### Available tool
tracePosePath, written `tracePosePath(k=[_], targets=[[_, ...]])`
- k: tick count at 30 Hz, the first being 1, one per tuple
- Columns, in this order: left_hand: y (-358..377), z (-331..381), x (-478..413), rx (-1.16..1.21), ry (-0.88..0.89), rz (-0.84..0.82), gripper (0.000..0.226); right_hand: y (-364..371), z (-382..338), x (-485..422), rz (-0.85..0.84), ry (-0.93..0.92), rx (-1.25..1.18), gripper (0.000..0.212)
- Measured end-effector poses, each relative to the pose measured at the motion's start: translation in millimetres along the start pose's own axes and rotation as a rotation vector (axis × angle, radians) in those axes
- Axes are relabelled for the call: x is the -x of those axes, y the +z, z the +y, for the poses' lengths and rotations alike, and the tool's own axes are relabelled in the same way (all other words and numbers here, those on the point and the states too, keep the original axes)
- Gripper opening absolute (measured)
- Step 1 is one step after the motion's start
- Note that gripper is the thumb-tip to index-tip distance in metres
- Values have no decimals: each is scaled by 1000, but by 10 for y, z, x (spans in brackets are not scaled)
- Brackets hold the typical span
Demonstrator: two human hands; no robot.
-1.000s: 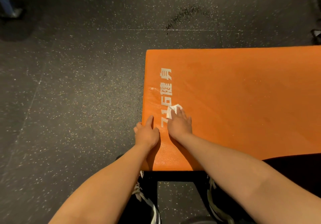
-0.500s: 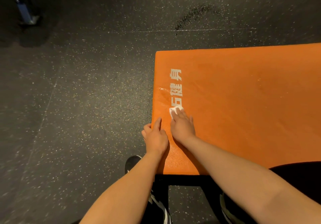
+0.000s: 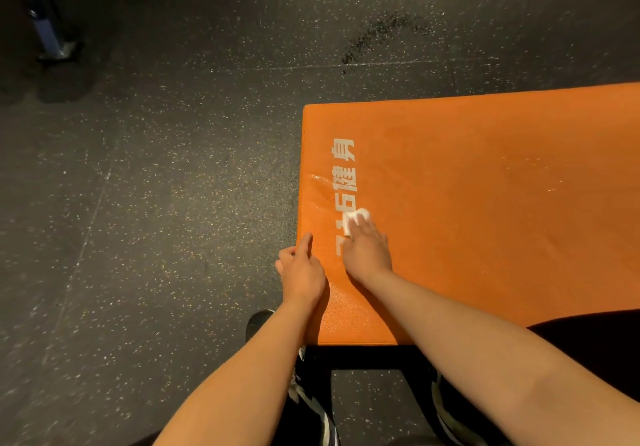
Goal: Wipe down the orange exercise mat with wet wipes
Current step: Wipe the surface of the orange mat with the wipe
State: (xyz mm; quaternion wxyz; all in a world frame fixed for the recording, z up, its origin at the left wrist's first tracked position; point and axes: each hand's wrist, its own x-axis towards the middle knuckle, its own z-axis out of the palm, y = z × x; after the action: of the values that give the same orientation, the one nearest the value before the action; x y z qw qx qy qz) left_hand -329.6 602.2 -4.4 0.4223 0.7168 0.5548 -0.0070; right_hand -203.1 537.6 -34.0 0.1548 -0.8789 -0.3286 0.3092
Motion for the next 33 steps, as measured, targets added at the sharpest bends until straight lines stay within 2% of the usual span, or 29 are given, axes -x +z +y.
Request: tracePosePath(k=[3,6,8,12,13,15,20,23,25,28,30,31,33], targets=[[-15,39,16,43,-36,-12,56,83,-197,128,-72,-227,-34,51],[-35,63,61,82,-56,-15,58,27,-190,159,-129,-309,9,50],[-53,48,92,66,-56,-11,59,-29,-87,137,-92,-280,78,50],[-44,4,179,61,-79,-26,59,-176,232,88,-26,54,77,55],[-36,-1,207,66,-79,-27,59,-185,276,107,-28,91,80,56],[-26,2,234,82,-83,-26,59,-146,272,166,-47,71,79,56],[13,26,208,60,-112,-40,63,48,38,331,-195,-260,46,49],[40,-8,202,49,-115,-56,65,47,37,328,-257,-340,71,48],[39,-23,177,35,-120,-62,64,16,77,263,-229,-325,109,49],[20,17,99,15,-148,-71,63,-49,130,89,-99,-114,140,51],[19,14,31,-2,-146,-78,64,-62,125,-3,-73,-1,154,53],[22,-1,-2,-14,-137,-86,64,-41,97,-20,-78,2,158,53],[39,-40,-72,-9,-128,-98,63,38,-25,-13,-109,-111,162,52]])
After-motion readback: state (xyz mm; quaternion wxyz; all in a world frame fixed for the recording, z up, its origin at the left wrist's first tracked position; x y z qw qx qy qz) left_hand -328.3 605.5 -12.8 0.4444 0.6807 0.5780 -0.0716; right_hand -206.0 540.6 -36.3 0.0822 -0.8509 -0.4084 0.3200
